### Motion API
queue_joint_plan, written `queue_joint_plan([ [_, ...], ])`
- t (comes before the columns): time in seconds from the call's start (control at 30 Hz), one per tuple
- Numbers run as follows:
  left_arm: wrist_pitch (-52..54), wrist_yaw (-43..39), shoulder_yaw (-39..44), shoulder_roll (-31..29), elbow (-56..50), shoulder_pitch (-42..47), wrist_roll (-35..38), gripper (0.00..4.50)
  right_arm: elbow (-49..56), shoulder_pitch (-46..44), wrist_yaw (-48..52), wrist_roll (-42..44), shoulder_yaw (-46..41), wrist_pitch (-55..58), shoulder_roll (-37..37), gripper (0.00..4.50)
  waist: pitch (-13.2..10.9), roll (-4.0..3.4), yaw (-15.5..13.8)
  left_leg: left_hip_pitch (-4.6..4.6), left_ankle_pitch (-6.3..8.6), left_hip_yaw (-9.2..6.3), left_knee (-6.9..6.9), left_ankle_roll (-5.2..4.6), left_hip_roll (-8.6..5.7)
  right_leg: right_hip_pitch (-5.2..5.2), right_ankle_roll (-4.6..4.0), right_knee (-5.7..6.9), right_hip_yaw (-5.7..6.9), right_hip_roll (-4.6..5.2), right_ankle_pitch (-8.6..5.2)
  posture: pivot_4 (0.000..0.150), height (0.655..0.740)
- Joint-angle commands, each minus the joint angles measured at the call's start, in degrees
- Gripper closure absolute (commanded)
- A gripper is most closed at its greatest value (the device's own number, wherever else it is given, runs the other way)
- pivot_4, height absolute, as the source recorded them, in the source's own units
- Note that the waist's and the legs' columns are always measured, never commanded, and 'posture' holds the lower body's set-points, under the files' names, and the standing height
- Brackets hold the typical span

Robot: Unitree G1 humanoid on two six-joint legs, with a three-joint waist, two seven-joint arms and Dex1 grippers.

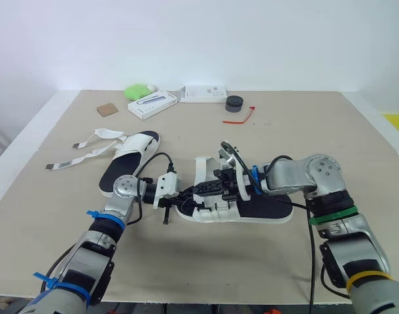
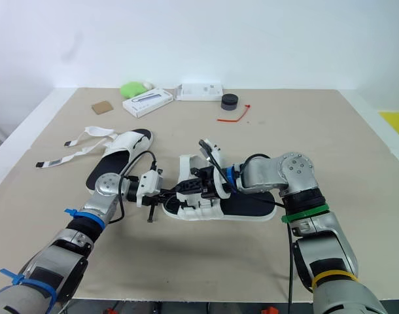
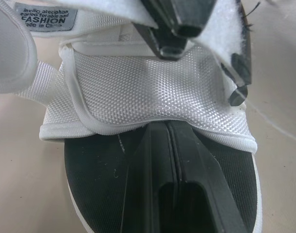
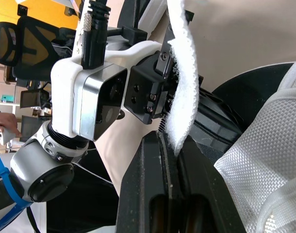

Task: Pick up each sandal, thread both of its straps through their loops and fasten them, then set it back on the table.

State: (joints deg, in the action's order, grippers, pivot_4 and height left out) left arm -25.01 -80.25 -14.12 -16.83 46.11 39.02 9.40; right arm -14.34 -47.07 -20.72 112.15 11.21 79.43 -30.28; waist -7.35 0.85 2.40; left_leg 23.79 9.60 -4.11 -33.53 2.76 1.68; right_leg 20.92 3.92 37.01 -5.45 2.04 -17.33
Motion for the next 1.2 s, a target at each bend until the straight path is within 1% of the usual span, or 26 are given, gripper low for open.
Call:
queue_joint_plan([
  [0.03, 3.3, 0.6, -5.0, -1.0, 6.4, -5.9, -7.4, 4.5, 1.1, 0.9, -0.7, 0.9, -0.6, 0.4, -0.4, 4.49, 0.0, 0.0, 0.0, 0.0, 0.0, 0.0, 0.0, 0.0, 0.0, 0.0, 0.0, 0.0, 0.0, 0.0, 0.0, 0.15, 0.74],
  [0.17, 3.3, 0.6, -5.0, -1.1, 6.2, -6.2, -7.3, 4.5, 0.2, 2.4, -2.2, 0.9, -0.4, 0.0, -1.3, 4.49, 0.0, 0.02, 0.0, 0.04, 0.01, 0.0, 0.0, -0.01, 0.0, 0.02, 0.0, -0.01, 0.01, 0.06, 0.0, 0.15, 0.74],
  [0.3, 3.3, 0.5, -5.1, -1.3, 6.1, -6.3, -7.4, 4.5, -3.4, -1.4, -2.8, 0.9, -1.9, -0.4, -0.9, 4.49, 0.0, -0.05, 0.0, 0.06, -0.03, 0.04, 0.0, -0.07, -0.01, 0.07, 0.0, 0.0, 0.01, 0.09, 0.0, 0.15, 0.74],
  [0.47, 3.3, 0.5, -5.2, -1.3, 6.0, -6.4, -7.4, 4.5, -5.1, -3.3, -2.4, 0.9, -2.7, 0.2, -0.7, 4.49, 0.0, -0.03, 0.0, 0.1, -0.06, 0.02, 0.0, -0.13, -0.01, 0.08, -0.01, 0.0, 0.06, 0.09, 0.0, 0.15, 0.74],
  [0.87, 3.5, 0.7, -5.0, -1.2, 5.9, -6.6, -7.3, 4.5, -1.7, 1.0, -1.4, 0.9, -2.4, 1.7, -0.4, 4.49, 0.1, -0.11, 0.0, 0.27, -0.05, -0.02, 0.0, -0.19, -0.09, 0.17, -0.01, -0.01, 0.14, 0.04, 0.01, 0.15, 0.74],
  [1.2, 3.5, 0.8, -5.2, -0.9, 6.2, -6.8, -7.4, 4.5, -1.9, 0.2, -0.8, 0.9, -3.2, 2.4, -1.0, 4.49, 0.1, -0.1, 0.0, 0.31, -0.05, -0.11, 0.0, -0.19, -0.06, 0.17, -0.02, -0.01, 0.25, 0.06, 0.0, 0.15, 0.74],
])
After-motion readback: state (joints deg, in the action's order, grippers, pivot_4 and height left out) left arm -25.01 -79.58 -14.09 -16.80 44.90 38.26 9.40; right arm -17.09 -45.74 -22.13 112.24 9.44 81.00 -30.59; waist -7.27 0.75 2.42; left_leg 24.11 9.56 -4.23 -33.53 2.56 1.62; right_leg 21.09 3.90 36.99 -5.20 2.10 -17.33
